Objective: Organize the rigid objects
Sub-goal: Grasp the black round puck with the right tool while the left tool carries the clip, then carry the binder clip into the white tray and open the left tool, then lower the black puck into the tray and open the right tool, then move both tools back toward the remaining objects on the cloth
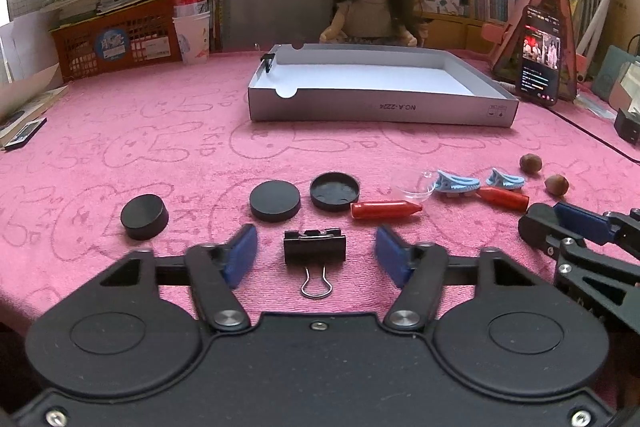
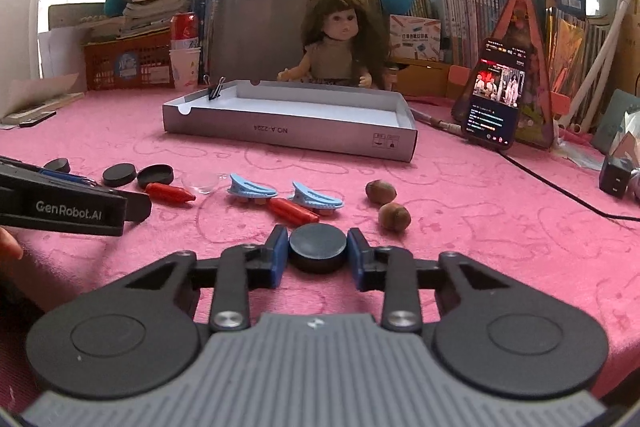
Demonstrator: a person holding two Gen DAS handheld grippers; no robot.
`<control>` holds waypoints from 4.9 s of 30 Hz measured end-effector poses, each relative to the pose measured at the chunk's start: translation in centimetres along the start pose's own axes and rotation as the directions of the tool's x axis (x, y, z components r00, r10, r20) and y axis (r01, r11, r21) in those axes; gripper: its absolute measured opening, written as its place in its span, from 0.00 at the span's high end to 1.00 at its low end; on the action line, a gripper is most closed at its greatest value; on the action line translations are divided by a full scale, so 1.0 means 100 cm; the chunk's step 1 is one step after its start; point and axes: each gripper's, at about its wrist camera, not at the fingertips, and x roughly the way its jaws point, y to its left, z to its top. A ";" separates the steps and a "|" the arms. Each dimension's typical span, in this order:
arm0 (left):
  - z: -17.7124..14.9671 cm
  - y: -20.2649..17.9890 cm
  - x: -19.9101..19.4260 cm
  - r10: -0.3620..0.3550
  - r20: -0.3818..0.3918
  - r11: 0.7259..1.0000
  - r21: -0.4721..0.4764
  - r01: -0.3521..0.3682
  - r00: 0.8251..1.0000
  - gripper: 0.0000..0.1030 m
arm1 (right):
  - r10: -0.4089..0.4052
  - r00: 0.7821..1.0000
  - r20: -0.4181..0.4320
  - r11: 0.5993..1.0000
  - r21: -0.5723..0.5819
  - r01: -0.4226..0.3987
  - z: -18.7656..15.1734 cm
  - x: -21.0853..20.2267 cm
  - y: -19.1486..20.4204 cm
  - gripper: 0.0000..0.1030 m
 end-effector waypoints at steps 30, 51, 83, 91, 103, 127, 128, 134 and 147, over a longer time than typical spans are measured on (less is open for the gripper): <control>0.146 0.025 0.059 -0.150 -0.006 0.988 -0.028 0.150 0.989 0.71 | 0.080 0.984 -0.158 0.982 0.184 -0.050 0.116 0.083 -0.053 0.64; 0.211 0.009 0.207 -0.119 -0.270 0.992 -0.077 0.102 0.955 0.71 | 0.079 0.916 -0.394 0.979 0.205 0.004 0.173 0.219 -0.068 0.64; 0.199 -0.013 0.236 -0.038 -0.262 0.998 0.029 0.047 0.964 0.71 | 0.042 0.878 -0.476 0.986 0.162 0.040 0.158 0.252 -0.065 0.60; 0.201 -0.011 0.224 -0.046 -0.238 0.997 0.048 0.059 0.970 0.57 | 0.049 0.895 -0.443 0.984 0.174 0.032 0.158 0.242 -0.068 0.40; 0.194 -0.006 0.167 -0.084 -0.151 0.991 0.086 0.098 0.985 0.29 | 0.055 0.943 -0.327 0.991 0.131 -0.013 0.164 0.190 -0.068 0.19; 0.127 0.007 0.077 -0.142 -0.089 0.986 0.077 0.149 0.986 0.25 | 0.065 0.980 -0.188 0.997 0.060 -0.054 0.120 0.095 -0.058 0.11; 0.123 0.008 0.075 -0.139 -0.086 0.987 0.074 0.146 0.986 0.25 | 0.064 0.981 -0.185 0.997 0.062 -0.053 0.117 0.093 -0.058 0.11; 0.096 0.015 0.064 -0.126 -0.069 0.992 0.011 0.127 0.990 0.25 | 0.050 0.983 -0.174 0.997 0.065 -0.039 0.097 0.083 -0.061 0.10; 0.062 0.022 0.039 -0.092 0.059 0.995 0.036 0.090 0.994 0.22 | 0.014 0.993 -0.116 0.997 0.076 -0.005 0.059 0.061 -0.067 0.08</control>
